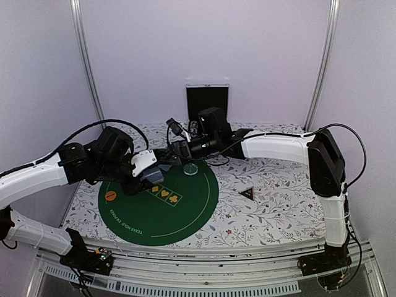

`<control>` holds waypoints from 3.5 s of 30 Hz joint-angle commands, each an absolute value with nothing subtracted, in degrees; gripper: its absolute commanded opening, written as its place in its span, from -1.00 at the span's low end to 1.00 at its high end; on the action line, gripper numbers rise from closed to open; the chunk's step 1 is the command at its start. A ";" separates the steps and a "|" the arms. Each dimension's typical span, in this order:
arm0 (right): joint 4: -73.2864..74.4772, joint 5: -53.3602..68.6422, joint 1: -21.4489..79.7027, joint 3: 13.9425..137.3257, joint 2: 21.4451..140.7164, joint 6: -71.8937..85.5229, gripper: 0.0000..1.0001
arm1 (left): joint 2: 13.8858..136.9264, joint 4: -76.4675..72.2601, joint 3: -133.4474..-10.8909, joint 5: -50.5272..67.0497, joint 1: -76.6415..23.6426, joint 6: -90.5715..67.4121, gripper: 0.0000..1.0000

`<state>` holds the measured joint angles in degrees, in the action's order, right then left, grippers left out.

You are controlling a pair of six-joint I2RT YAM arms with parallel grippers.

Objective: Distribute texas hold em gaming equipment
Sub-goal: Adjust the poker card at the face-down deck piles, then pick up the poker card from the face-down deck piles.

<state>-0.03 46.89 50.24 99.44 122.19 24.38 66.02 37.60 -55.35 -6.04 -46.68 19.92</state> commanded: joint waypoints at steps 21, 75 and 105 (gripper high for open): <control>3.52 45.17 49.82 100.92 126.38 22.69 0.58 | 64.34 35.77 -56.17 -4.76 -46.22 20.70 0.07; 7.73 51.62 49.55 101.67 120.32 19.51 -0.97 | 64.69 35.77 -55.94 -4.78 -46.21 20.67 0.08; 10.77 44.97 51.47 109.06 130.13 20.54 0.57 | 65.31 35.42 -56.08 -4.47 -46.16 20.57 0.07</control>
